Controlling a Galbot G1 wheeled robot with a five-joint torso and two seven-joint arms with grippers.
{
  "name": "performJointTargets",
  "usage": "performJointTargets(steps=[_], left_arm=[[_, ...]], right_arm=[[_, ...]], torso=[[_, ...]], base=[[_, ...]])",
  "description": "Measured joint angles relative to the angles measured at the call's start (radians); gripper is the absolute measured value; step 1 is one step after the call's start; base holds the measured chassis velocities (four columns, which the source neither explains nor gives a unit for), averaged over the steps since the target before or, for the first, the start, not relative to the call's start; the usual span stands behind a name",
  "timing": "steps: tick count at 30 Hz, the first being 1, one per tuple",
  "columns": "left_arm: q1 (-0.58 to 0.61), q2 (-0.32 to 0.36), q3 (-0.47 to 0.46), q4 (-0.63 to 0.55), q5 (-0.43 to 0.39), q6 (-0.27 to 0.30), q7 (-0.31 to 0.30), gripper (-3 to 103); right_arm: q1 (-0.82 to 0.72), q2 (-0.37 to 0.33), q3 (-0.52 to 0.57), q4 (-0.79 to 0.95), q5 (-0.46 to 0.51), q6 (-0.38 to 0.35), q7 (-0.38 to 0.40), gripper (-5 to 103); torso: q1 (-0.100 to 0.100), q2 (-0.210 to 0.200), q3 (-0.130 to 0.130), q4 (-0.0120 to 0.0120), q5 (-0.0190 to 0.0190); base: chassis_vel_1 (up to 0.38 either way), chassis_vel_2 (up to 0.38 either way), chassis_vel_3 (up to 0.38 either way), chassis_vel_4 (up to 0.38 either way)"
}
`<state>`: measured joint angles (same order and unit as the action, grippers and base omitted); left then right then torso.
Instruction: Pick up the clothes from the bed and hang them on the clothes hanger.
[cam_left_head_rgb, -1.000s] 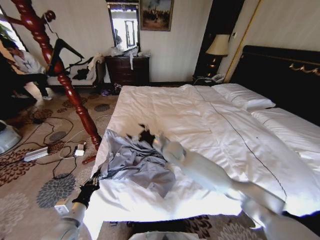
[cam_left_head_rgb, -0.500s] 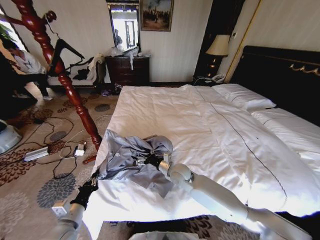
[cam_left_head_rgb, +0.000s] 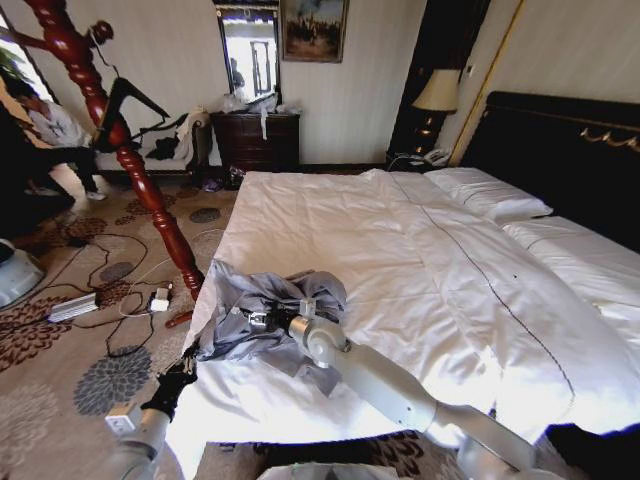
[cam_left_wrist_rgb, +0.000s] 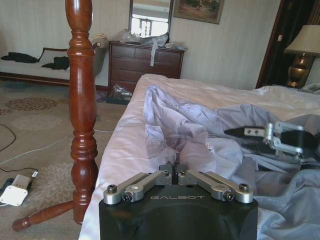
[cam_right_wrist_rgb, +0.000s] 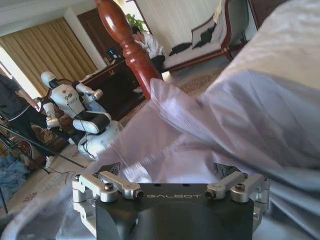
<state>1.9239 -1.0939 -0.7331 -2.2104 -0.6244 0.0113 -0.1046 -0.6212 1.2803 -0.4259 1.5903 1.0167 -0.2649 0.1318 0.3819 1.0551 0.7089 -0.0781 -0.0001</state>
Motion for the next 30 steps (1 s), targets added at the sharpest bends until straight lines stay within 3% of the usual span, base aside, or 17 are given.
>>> performJointTargets(steps=[3, 7, 8, 11, 13, 17, 21, 30], left_arm=[[-0.001, -0.003, 0.003, 0.002, 0.003, -0.002, 0.001, 0], [0.006, -0.019, 0.003, 0.004, 0.008, -0.013, 0.011, 0], [0.006, -0.019, 0.003, 0.004, 0.008, -0.013, 0.011, 0], [0.013, -0.030, -0.005, 0.001, -0.011, -0.023, 0.019, 0], [0.014, -0.031, -0.006, 0.000, -0.016, -0.025, 0.020, 0], [0.015, -0.041, -0.012, 0.002, -0.030, -0.036, 0.027, 0], [0.015, -0.049, -0.011, 0.000, -0.031, -0.041, 0.031, 0], [0.012, -0.053, -0.016, 0.001, -0.034, -0.051, 0.036, 0]], right_arm=[[0.018, 0.008, -0.006, 0.018, -0.019, 0.002, 0.007, 100], [0.085, 0.044, -0.025, -0.042, -0.315, 0.075, 0.014, 100], [0.085, 0.044, -0.025, -0.042, -0.315, 0.075, 0.014, 100], [0.152, 0.058, -0.052, -0.140, -0.607, 0.140, -0.017, 100], [0.161, 0.059, -0.060, -0.150, -0.645, 0.146, -0.023, 100], [0.233, 0.078, -0.116, -0.225, -0.855, 0.190, -0.052, 100], [0.275, 0.089, -0.152, -0.242, -0.903, 0.197, -0.067, 100], [0.276, 0.096, -0.223, -0.233, -0.913, 0.154, -0.074, 100]], torso=[[0.000, 0.000, 0.000, -0.0001, -0.0001], [0.000, 0.000, 0.000, 0.0003, -0.0001], [0.000, 0.000, 0.000, 0.0003, -0.0001], [0.000, 0.000, 0.000, 0.0002, -0.0001], [0.000, 0.000, 0.000, 0.0001, 0.0000], [0.000, 0.000, 0.000, 0.0004, 0.0000], [0.000, 0.000, 0.000, 0.0002, 0.0000], [0.000, 0.000, 0.000, 0.0001, 0.0001]], base=[[0.000, 0.000, 0.000, 0.000], [0.000, 0.000, 0.000, 0.000], [0.000, 0.000, 0.000, 0.000], [0.000, 0.000, 0.000, 0.000], [0.000, 0.000, 0.000, 0.000], [0.000, 0.000, 0.000, 0.000], [0.000, 0.000, 0.000, 0.000], [0.000, 0.000, 0.000, 0.000]])
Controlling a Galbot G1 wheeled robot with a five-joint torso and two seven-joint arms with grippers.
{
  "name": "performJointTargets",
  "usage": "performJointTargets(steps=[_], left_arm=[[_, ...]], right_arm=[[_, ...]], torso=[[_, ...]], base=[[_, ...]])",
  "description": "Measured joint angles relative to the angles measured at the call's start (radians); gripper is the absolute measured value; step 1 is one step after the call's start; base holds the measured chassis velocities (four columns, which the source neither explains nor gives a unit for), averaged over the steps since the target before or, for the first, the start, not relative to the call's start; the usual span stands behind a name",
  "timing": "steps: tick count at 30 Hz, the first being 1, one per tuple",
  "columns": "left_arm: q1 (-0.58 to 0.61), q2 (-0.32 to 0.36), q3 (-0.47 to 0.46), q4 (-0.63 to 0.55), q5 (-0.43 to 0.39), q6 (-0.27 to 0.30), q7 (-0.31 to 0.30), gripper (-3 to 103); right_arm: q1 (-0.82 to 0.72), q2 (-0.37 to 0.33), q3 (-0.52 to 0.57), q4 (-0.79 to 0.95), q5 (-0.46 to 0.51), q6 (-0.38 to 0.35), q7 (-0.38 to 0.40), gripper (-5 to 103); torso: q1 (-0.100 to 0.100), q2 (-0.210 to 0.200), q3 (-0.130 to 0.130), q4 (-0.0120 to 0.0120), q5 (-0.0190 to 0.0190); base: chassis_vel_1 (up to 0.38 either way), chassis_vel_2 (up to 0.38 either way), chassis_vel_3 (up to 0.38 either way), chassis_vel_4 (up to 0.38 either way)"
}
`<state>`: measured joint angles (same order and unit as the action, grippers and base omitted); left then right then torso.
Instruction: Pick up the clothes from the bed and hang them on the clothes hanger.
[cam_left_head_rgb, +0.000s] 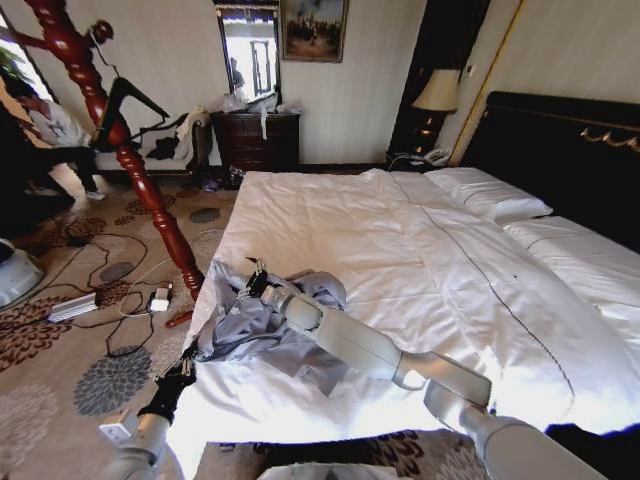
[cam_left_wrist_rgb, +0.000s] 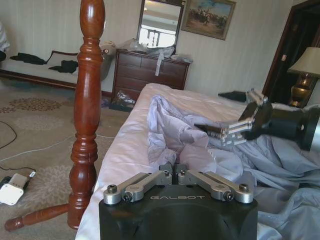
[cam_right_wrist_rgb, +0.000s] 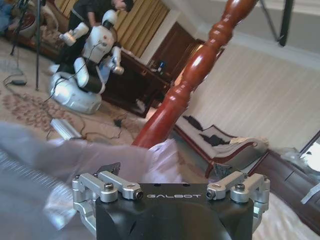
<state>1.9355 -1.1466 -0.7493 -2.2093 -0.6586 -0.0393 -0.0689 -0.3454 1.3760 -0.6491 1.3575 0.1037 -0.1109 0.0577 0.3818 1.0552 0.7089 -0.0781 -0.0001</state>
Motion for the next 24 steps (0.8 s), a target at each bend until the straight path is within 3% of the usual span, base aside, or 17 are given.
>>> performJointTargets(steps=[18, 20, 24], left_arm=[[0.001, -0.009, 0.020, -0.006, 0.019, -0.008, 0.006, 0], [0.001, -0.008, 0.020, -0.007, 0.019, -0.008, 0.006, 0], [0.001, -0.009, 0.021, -0.006, 0.019, -0.009, 0.008, 0]], right_arm=[[0.012, 0.044, -0.009, -0.123, -0.112, 0.010, 0.027, 100], [0.018, 0.049, -0.016, -0.132, -0.117, 0.010, 0.025, 97], [0.030, 0.062, -0.030, -0.155, -0.124, 0.011, 0.022, 81]], torso=[[0.000, 0.000, 0.000, 0.0002, 0.0000], [0.000, 0.000, 0.000, 0.0002, 0.0000], [0.000, 0.000, 0.000, 0.0002, 0.0000]], base=[[0.000, 0.000, 0.000, 0.000], [0.000, 0.000, 0.000, 0.000], [0.000, 0.000, 0.000, 0.000]])
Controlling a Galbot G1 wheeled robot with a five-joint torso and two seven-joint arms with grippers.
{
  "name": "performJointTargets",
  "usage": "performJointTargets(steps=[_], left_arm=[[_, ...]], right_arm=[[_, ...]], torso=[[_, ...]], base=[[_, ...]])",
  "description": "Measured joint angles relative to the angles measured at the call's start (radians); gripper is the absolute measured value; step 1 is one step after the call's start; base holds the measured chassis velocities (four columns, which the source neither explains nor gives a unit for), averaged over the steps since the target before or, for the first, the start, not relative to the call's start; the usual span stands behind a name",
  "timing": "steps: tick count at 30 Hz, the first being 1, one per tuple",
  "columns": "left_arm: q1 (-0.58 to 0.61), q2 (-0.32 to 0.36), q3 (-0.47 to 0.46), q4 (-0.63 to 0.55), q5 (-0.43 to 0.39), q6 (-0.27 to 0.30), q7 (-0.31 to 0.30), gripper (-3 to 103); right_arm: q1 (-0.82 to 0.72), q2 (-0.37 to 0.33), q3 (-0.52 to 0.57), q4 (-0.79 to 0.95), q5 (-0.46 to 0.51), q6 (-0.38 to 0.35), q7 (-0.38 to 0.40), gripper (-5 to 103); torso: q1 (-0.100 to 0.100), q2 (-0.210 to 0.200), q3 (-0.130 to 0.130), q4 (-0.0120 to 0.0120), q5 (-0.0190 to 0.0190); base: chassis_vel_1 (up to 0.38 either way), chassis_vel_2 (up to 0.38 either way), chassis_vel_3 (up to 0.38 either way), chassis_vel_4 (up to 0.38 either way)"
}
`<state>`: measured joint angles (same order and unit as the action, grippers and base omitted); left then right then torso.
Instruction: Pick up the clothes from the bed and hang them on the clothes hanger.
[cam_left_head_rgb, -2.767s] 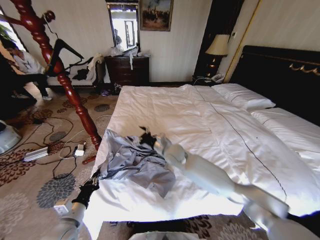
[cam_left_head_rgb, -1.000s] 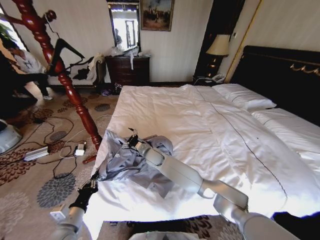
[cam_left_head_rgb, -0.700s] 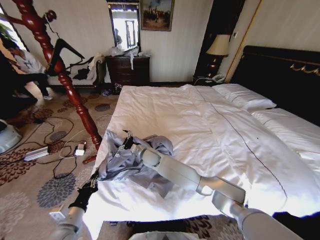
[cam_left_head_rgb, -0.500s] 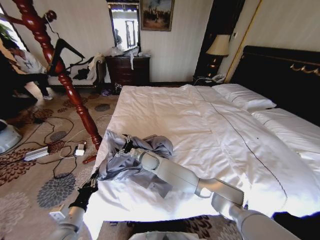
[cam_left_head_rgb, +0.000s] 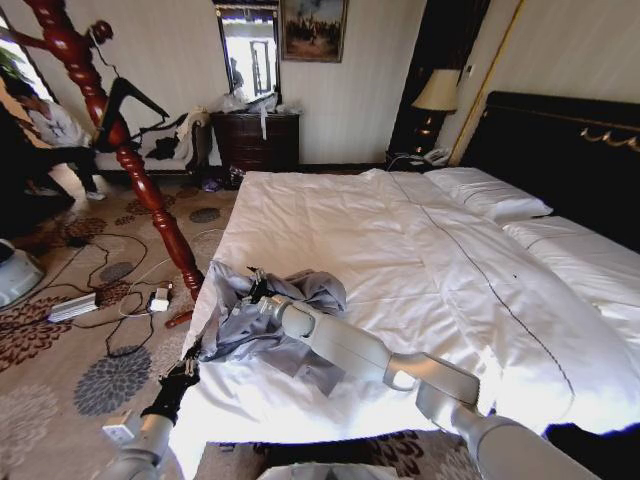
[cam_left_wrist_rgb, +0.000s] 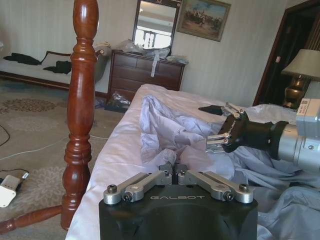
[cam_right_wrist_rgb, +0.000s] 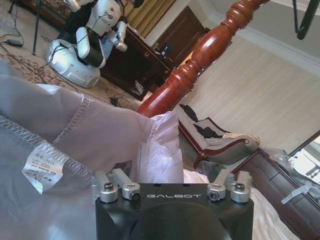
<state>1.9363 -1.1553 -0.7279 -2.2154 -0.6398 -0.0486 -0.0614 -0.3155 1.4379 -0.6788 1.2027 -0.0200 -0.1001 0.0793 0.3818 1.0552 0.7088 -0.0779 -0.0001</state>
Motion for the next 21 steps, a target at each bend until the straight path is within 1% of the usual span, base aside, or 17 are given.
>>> performJointTargets(steps=[1, 5, 7, 11, 12, 14, 15, 17, 18, 19, 20, 21], left_arm=[[0.000, 0.000, 0.000, 0.000, 0.000, 0.000, 0.000, 0], [0.001, -0.002, 0.000, 0.002, -0.003, -0.003, 0.004, 0], [0.001, -0.002, -0.002, 0.004, -0.005, -0.004, 0.004, 0], [-0.002, 0.000, -0.012, 0.008, -0.016, -0.004, 0.005, 0], [-0.002, 0.000, -0.012, 0.008, -0.016, -0.004, 0.005, 0], [-0.002, 0.000, -0.016, 0.008, -0.020, -0.004, 0.005, 0], [-0.002, 0.000, -0.017, 0.009, -0.020, -0.004, 0.005, 0], [-0.001, 0.000, -0.017, 0.011, -0.021, -0.004, 0.006, 0], [-0.001, 0.000, -0.017, 0.011, -0.021, -0.004, 0.006, 0], [-0.001, 0.000, -0.017, 0.012, -0.021, -0.004, 0.006, 0], [-0.001, 0.000, -0.017, 0.012, -0.021, -0.004, 0.006, 0], [-0.001, 0.000, -0.017, 0.013, -0.021, -0.004, 0.006, 0]], right_arm=[[0.000, 0.000, 0.000, 0.000, 0.000, 0.000, 0.000, 81], [0.001, 0.009, 0.000, -0.010, 0.019, -0.002, -0.002, 59], [0.003, 0.010, 0.000, -0.013, 0.020, -0.002, -0.003, 59], [0.015, 0.012, -0.002, -0.025, 0.023, 0.001, -0.008, 37], [0.015, 0.012, -0.002, -0.025, 0.023, 0.001, -0.008, 37], [0.016, 0.011, -0.005, -0.026, 0.041, 0.001, -0.009, 26], [0.016, 0.011, -0.006, -0.026, 0.045, 0.001, -0.009, 26], [0.016, 0.010, -0.007, -0.025, 0.055, 0.000, -0.009, 15], [0.016, 0.010, -0.007, -0.025, 0.055, 0.000, -0.009, 15], [0.017, 0.010, -0.007, -0.025, 0.058, 0.000, -0.009, 10], [0.017, 0.010, -0.007, -0.024, 0.060, 0.000, -0.008, 10], [0.017, 0.009, -0.007, -0.023, 0.063, 0.000, -0.007, 4]], torso=[[0.000, 0.000, 0.000, 0.0000, 0.0000], [0.000, 0.000, 0.000, 0.0000, 0.0000], [0.000, 0.000, 0.000, 0.0000, 0.0000], [0.000, 0.000, 0.000, -0.0001, 0.0000], [0.000, 0.000, 0.000, -0.0001, 0.0000], [0.000, 0.000, 0.000, -0.0001, 0.0000], [0.000, 0.000, 0.000, -0.0001, 0.0000], [0.000, 0.000, 0.000, -0.0001, 0.0000], [0.000, 0.000, 0.000, -0.0001, 0.0000], [0.000, 0.000, 0.000, 0.0000, 0.0000], [0.000, 0.000, 0.000, 0.0000, 0.0000], [0.000, 0.000, 0.000, 0.0000, 0.0000]], base=[[0.000, 0.000, 0.000, 0.000], [0.000, 0.000, 0.000, 0.000], [0.000, 0.000, 0.000, 0.000], [0.000, 0.000, 0.000, 0.000], [0.000, 0.000, 0.000, 0.000], [0.000, 0.000, 0.000, 0.000], [0.000, 0.000, 0.000, 0.000], [0.000, 0.000, 0.000, 0.000], [0.000, 0.000, 0.000, 0.000], [0.000, 0.000, 0.000, 0.000], [0.000, 0.000, 0.000, 0.000], [0.000, 0.000, 0.000, 0.000]])
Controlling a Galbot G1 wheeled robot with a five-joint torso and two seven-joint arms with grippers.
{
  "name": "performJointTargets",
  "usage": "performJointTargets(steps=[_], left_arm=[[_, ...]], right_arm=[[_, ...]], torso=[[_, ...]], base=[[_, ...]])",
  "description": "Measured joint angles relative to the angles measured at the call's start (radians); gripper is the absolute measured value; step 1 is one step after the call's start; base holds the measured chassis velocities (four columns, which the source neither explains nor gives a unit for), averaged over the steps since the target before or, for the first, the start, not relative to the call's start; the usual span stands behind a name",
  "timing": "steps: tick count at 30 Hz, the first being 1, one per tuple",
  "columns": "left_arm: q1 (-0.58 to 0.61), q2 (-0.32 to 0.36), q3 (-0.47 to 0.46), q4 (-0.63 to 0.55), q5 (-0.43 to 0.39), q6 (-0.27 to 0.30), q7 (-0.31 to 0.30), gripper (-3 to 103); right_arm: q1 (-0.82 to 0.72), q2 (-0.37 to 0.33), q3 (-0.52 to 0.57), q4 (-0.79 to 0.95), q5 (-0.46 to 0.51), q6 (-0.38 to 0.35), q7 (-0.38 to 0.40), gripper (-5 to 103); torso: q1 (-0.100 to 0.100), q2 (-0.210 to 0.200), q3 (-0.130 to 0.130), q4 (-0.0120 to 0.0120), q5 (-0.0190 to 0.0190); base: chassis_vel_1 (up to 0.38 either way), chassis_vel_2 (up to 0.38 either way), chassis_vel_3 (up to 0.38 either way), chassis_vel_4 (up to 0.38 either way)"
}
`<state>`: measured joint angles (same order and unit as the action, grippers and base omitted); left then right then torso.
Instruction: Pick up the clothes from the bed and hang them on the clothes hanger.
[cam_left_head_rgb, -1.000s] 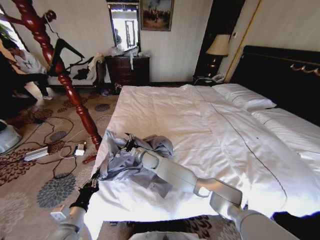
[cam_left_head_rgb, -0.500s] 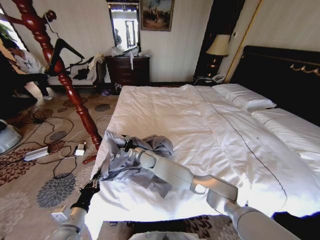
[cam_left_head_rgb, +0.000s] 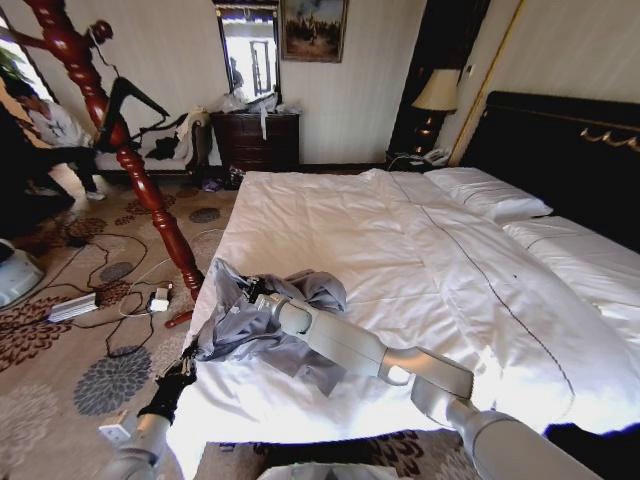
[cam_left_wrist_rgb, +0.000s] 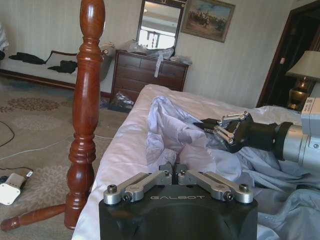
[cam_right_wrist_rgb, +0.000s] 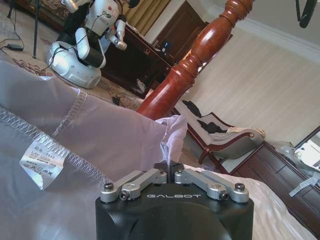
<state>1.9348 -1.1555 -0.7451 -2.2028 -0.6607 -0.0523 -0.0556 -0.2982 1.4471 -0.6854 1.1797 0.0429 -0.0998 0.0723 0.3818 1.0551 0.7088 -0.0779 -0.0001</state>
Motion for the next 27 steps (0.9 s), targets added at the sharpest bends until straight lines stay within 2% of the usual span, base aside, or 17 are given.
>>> performJointTargets(steps=[4, 7, 10, 12, 14, 15, 16, 18, 19, 20, 23, 25, 26, 27], left_arm=[[-0.003, 0.006, 0.001, 0.000, 0.001, 0.002, -0.001, 0], [-0.008, 0.018, -0.001, -0.010, 0.003, 0.008, -0.006, 0], [-0.034, 0.056, -0.031, -0.040, -0.005, 0.035, -0.023, 0], [-0.042, 0.075, -0.047, -0.047, -0.013, 0.053, -0.031, 0], [-0.086, 0.164, -0.098, -0.059, -0.064, 0.103, -0.067, 0], [-0.086, 0.164, -0.098, -0.059, -0.064, 0.103, -0.067, 0], [-0.103, 0.196, -0.108, -0.060, -0.086, 0.116, -0.081, 0], [-0.167, 0.302, -0.121, -0.059, -0.138, 0.147, -0.121, 0], [-0.235, 0.385, -0.115, -0.051, -0.173, 0.169, -0.157, 0], [-0.235, 0.385, -0.115, -0.051, -0.173, 0.169, -0.157, 0], [-0.363, 0.486, -0.061, -0.045, -0.240, 0.202, -0.220, 0], [-0.520, 0.573, 0.044, -0.039, -0.316, 0.230, -0.274, 0], [-0.520, 0.573, 0.044, -0.039, -0.316, 0.230, -0.274, 0], [-0.575, 0.603, 0.078, -0.032, -0.339, 0.237, -0.281, 0]], right_arm=[[0.001, -0.008, 0.006, 0.013, 0.011, 0.000, 0.005, 1], [0.000, -0.007, 0.050, 0.028, 0.036, 0.000, 0.007, 0], [0.029, -0.033, 0.105, 0.092, 0.149, -0.027, 0.025, 0], [0.038, -0.048, 0.109, 0.114, 0.174, -0.034, 0.029, 0], [0.060, -0.104, 0.119, 0.197, 0.274, -0.066, 0.051, 0], [0.060, -0.104, 0.119, 0.197, 0.274, -0.066, 0.051, 0], [0.065, -0.121, 0.124, 0.222, 0.307, -0.076, 0.060, 0], [0.073, -0.166, 0.147, 0.287, 0.387, -0.106, 0.087, 0], [0.076, -0.210, 0.175, 0.340, 0.440, -0.135, 0.110, 0], [0.076, -0.210, 0.175, 0.340, 0.440, -0.135, 0.110, 0], [0.077, -0.303, 0.227, 0.419, 0.502, -0.169, 0.140, 0], [0.065, -0.417, 0.302, 0.504, 0.563, -0.196, 0.168, 0], [0.065, -0.417, 0.302, 0.504, 0.563, -0.196, 0.168, 0], [0.058, -0.454, 0.331, 0.530, 0.585, -0.202, 0.177, 0]], torso=[[0.000, 0.000, 0.000, 0.0000, 0.0000], [0.000, 0.000, 0.000, 0.0000, 0.0000], [0.000, 0.000, 0.000, 0.0007, -0.0001], [0.000, 0.000, 0.000, 0.0006, 0.0000], [0.000, 0.000, 0.000, -0.0003, 0.0000], [0.000, 0.000, 0.000, -0.0003, 0.0000], [0.000, 0.000, 0.000, -0.0001, 0.0000], [0.000, 0.000, 0.000, 0.0003, -0.0001], [0.000, 0.000, 0.000, -0.0002, 0.0002], [0.000, 0.000, 0.000, -0.0002, 0.0002], [0.000, 0.000, 0.000, 0.0001, 0.0002], [0.000, 0.000, 0.000, -0.0010, 0.0003], [0.000, 0.000, 0.000, -0.0010, 0.0003], [0.000, 0.000, 0.000, -0.0011, 0.0002]], base=[[0.000, 0.000, 0.000, 0.000], [0.000, 0.000, 0.000, 0.000], [0.000, 0.000, 0.000, 0.000], [0.000, 0.000, 0.000, 0.000], [0.000, 0.000, 0.000, 0.000], [0.000, 0.000, 0.000, 0.000], [0.000, 0.000, 0.000, 0.000], [0.000, 0.000, 0.000, 0.000], [0.000, 0.000, 0.000, 0.000], [0.000, 0.000, 0.000, 0.000], [0.000, 0.000, 0.000, 0.000], [0.000, 0.000, 0.000, 0.000], [0.000, 0.000, 0.000, 0.000], [0.000, 0.000, 0.000, 0.000]])
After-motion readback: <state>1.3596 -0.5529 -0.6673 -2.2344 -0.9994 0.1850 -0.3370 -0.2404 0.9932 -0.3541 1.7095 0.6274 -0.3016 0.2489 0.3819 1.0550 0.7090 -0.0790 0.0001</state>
